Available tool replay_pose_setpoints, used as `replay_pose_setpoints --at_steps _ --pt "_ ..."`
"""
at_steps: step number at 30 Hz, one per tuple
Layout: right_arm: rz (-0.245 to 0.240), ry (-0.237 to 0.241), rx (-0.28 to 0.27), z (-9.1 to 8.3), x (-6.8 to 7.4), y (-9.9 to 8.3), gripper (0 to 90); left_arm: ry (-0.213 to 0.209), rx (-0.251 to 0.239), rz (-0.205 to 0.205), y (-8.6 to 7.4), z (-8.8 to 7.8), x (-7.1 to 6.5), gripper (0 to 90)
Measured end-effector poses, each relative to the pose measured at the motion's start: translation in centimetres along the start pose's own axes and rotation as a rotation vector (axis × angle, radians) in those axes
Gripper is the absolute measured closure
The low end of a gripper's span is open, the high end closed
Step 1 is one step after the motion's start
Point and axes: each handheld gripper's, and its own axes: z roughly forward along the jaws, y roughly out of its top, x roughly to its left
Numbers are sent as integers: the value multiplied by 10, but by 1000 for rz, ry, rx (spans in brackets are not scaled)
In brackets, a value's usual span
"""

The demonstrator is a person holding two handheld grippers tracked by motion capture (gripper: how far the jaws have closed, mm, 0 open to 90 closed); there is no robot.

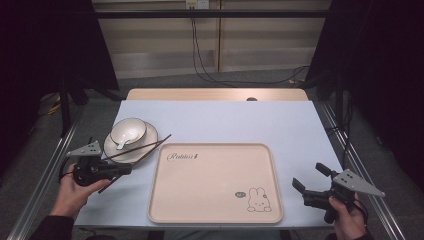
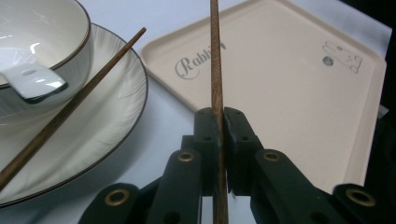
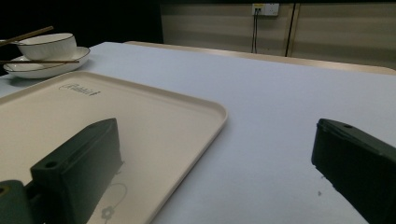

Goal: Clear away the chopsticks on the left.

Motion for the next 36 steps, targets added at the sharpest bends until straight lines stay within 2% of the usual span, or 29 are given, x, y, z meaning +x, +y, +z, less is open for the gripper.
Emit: replay_pose_setpoints --at_steps 3,4,7,8,10,12,13,14,15,17,19,20,22,24,25,26,28,29,31,33,35,36 --pt "-1 -1 -2 0 0 0 10 0 -6 -11 0 0 -5 848" --pt "-3 -2 -4 0 -1 0 11 4 -10 -33 0 1 -11 848" --pt "0 0 -1 0 0 0 10 18 -14 -50 -1 2 -17 848" --pt "-1 0 -2 0 0 0 10 39 -28 -79 -3 3 -25 848" --pt "0 1 -2 0 0 0 10 45 -30 -89 -3 4 -29 848" --pt "10 3 -3 0 0 0 10 79 -41 -108 -6 5 -39 848" --pt "10 3 -3 0 0 0 10 79 -41 -108 -6 5 -39 848" --pt "7 1 -6 1 0 0 10 88 -61 -138 -7 5 -44 849" --pt "7 1 -6 1 0 0 10 88 -61 -138 -7 5 -44 848" --pt "11 -2 -6 1 0 0 11 121 -53 -164 -8 9 -53 848" --pt "10 -1 -5 1 0 0 10 122 -50 -168 -8 10 -55 848" --pt "7 0 -2 1 0 0 11 143 -43 -183 -8 13 -61 848" --pt "12 2 1 1 0 0 10 150 -43 -192 -9 15 -66 849" --pt "13 3 2 1 0 0 10 180 -44 -203 -8 18 -74 849" --pt "13 3 2 1 0 0 10 176 -48 -217 -8 20 -78 849" --pt "13 4 4 1 0 0 10 189 -51 -234 -7 22 -81 849" --pt "0 3 7 1 0 0 11 211 -45 -245 -7 25 -84 849" --pt "0 3 7 1 0 0 11 226 -60 -265 -7 27 -86 849" --pt "-2 3 5 1 0 0 10 252 -59 -286 -8 31 -91 850" --pt "-2 2 4 1 0 0 10 281 -46 -285 -8 36 -95 850" --pt "0 6 8 1 0 0 10 288 -43 -314 -7 40 -97 851" --pt "-2 8 8 1 0 0 11 312 -43 -327 -6 42 -96 850"
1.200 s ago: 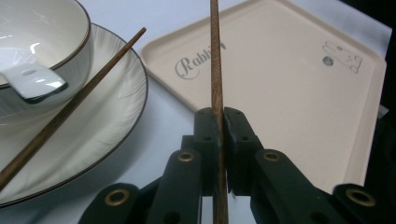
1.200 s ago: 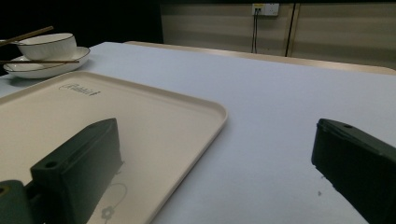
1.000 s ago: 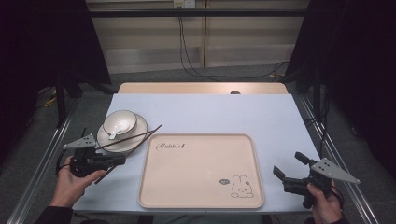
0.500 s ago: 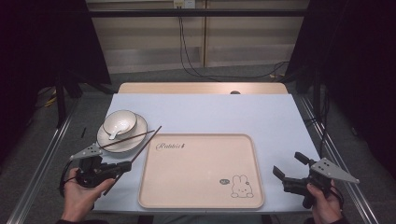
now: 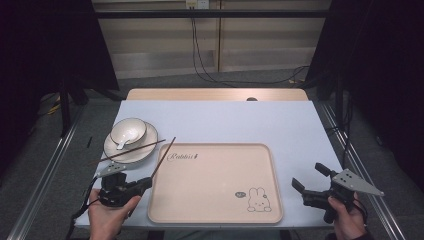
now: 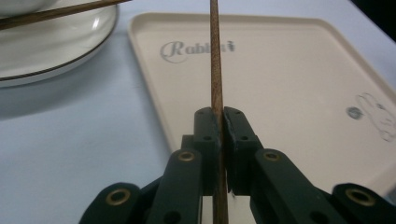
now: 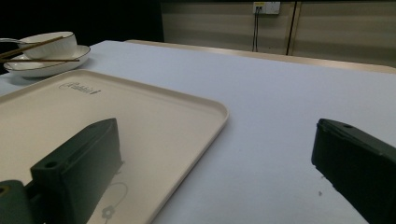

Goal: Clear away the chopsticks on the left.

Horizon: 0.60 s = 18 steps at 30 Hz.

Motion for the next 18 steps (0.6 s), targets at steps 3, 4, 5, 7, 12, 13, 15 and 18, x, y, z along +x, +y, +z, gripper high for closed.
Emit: replay_pose_setpoints --at_steps 3,4,5,7,12,13,15,18 --pt "-3 -4 -1 0 0 0 11 23 12 -33 1 5 -1 850" --pt "0 -3 -1 0 0 0 11 23 20 -40 1 7 -2 850" --pt "0 -3 -1 0 0 0 11 34 28 -52 1 11 -3 850" --pt "0 -6 -1 1 0 0 11 64 51 -56 0 19 -2 850" --pt "-6 0 1 0 0 0 11 79 89 -82 1 32 -2 850" --pt "-5 -4 2 1 0 0 11 80 98 -86 0 35 -3 850" --pt "-6 -3 3 1 0 0 11 93 110 -94 -1 40 -3 850" --pt "-6 -2 4 1 0 0 11 97 120 -100 -1 44 -5 850"
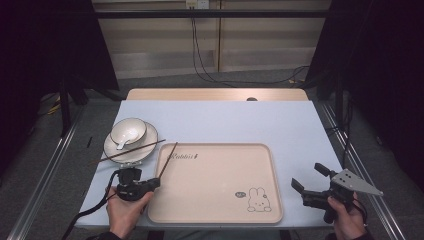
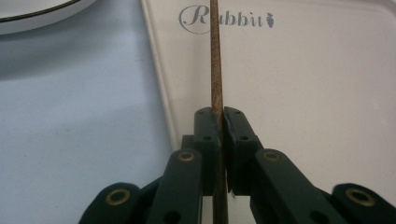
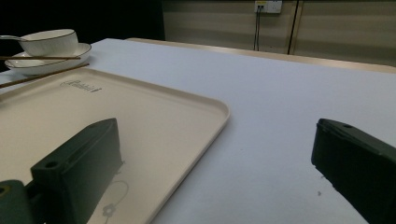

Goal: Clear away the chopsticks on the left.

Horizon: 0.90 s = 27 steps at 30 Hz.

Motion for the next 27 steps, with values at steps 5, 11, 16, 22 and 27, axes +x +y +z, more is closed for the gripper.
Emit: replay_pose_setpoints --at_steps 5,11,16,22,27 --pt "0 3 3 0 0 0 11 -1 24 -10 -1 9 -5 850" --pt "0 5 3 0 0 0 11 19 25 -10 1 13 -6 850" --pt "-11 5 0 1 0 0 12 30 39 -5 0 20 -9 850" --pt "-4 7 4 1 0 0 11 33 47 -8 0 19 -10 849" --pt "-11 8 3 1 0 0 11 43 38 14 -2 19 -11 848"
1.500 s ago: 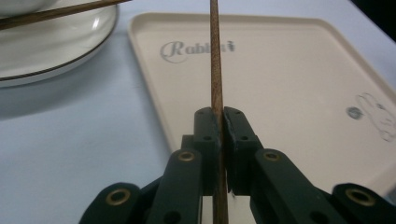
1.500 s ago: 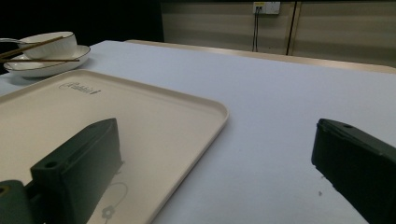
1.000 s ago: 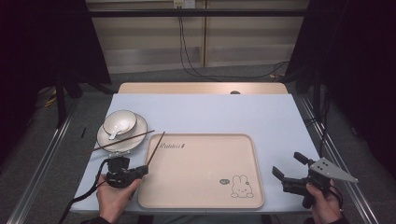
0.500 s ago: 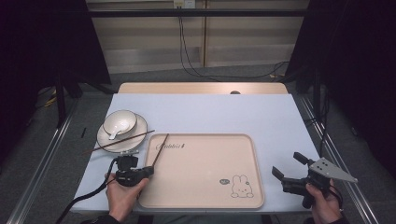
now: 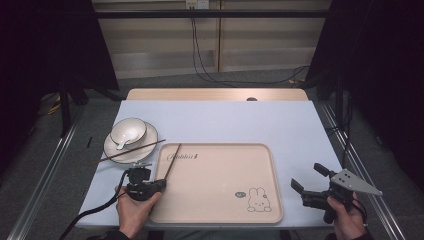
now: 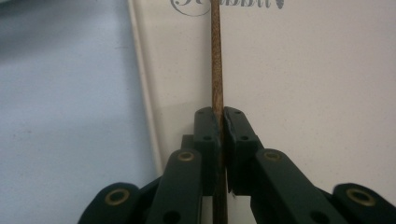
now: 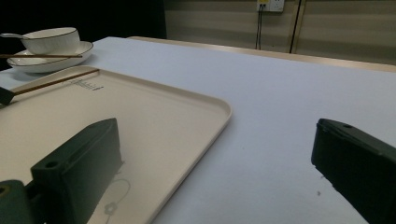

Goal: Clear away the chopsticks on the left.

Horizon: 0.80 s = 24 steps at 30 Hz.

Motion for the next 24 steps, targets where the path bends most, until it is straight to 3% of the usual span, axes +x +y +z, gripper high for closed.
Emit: replay_pose_setpoints --at_steps 8,14,24 --pt "4 2 3 0 0 0 12 -7 8 32 0 0 1 843" --pt "4 4 3 0 0 0 12 -20 1 44 0 -1 1 785" --pt "7 4 3 0 0 0 12 -67 -60 112 3 -9 4 576"
